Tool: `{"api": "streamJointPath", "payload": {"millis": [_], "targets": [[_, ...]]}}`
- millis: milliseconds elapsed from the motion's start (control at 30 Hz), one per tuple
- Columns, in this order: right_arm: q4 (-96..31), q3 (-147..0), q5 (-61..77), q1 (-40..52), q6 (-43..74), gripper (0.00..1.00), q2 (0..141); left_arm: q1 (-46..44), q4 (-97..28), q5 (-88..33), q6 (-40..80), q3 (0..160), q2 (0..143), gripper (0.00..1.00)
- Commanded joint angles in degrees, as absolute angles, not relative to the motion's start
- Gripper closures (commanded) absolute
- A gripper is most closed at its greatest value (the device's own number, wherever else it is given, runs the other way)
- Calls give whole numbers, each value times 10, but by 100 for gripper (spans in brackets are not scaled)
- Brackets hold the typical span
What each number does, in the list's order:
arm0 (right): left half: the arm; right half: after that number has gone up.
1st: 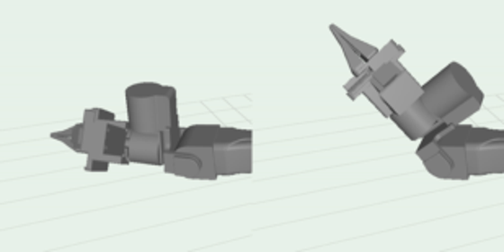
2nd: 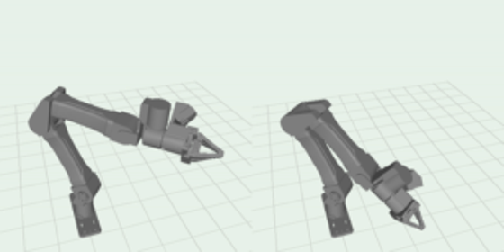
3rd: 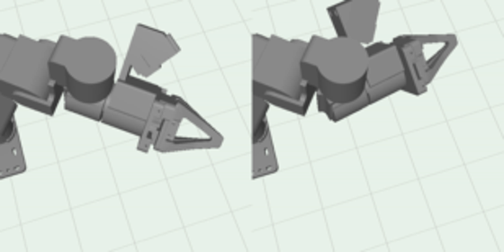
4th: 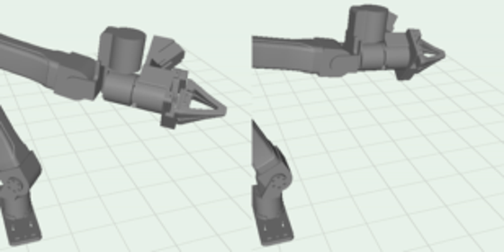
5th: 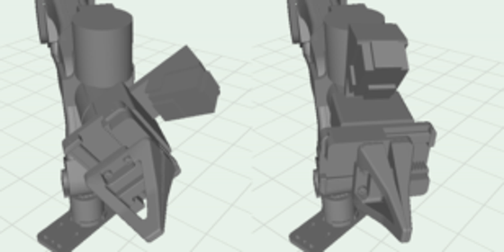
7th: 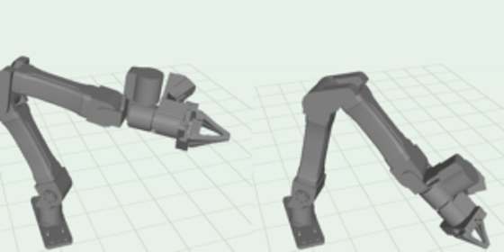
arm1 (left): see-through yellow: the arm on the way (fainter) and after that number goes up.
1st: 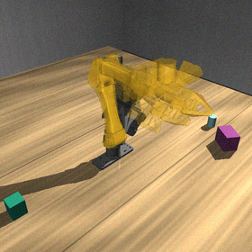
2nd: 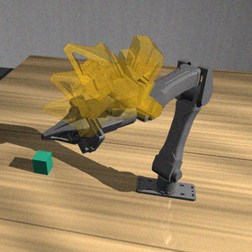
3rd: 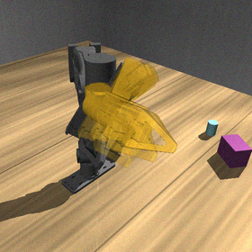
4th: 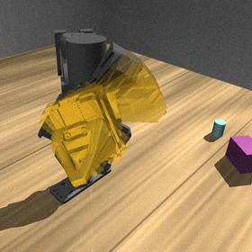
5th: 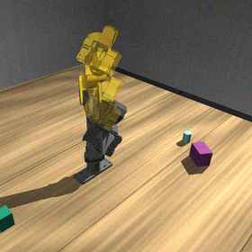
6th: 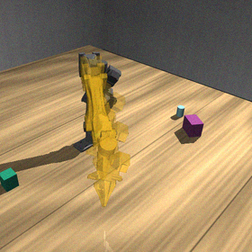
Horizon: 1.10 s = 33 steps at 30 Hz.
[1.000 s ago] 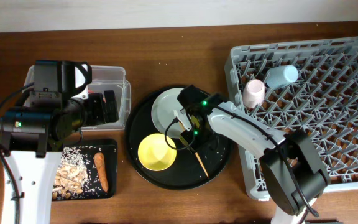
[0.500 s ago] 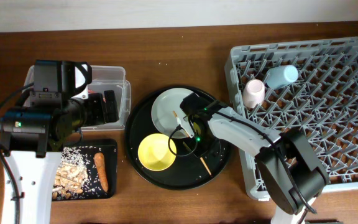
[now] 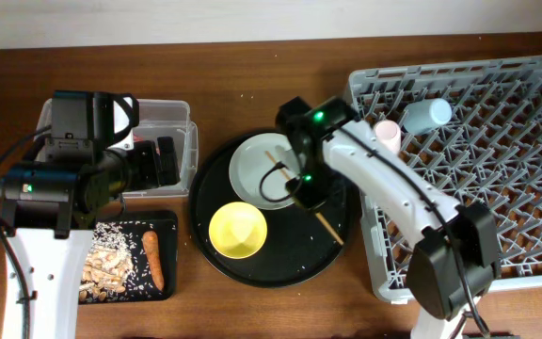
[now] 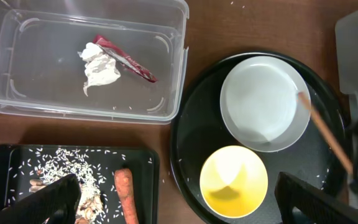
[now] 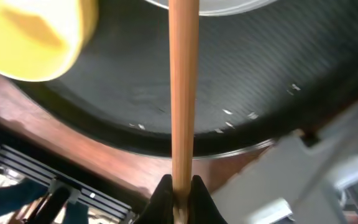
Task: Sort waste into correct bins and load items into the dishwasher rack
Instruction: 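Grasp the second chopstick with the right gripper and drop it in the rack, then move the right gripper to the yellow bowl and grasp its rim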
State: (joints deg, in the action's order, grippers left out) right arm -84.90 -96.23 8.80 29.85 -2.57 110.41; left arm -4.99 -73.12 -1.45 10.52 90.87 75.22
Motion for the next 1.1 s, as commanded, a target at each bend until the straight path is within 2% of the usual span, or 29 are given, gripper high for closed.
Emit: {"api": "streamJointPath", "payload": {"millis": [0,200,367,633,700,900,1000,1067], "targets": [[-856,-972,66,237,-25,96,1098,-47,-731,-12,112,910,753,1],[-901,-972,66,121,-25,96,1098,-47,-731,-12,112,910,753,0],[-914,-972,66,66,-25,96,1098,-47,-731,-12,112,910,753,1],[-922,-970,60,51,-25,96,1098,-47,-731,-12,112,910,753,1],[-921,-970,55,51,-25,91,1098,-47,-731,-12,112,910,753,1],[-907,-970,53,51,-10,89,1098,-47,-731,-12,112,910,753,1],[-907,-970,53,51,-10,77,1098,-47,-731,-12,112,910,753,1],[-906,-970,53,51,-10,62,1098,-47,-731,-12,112,910,753,1]]}}
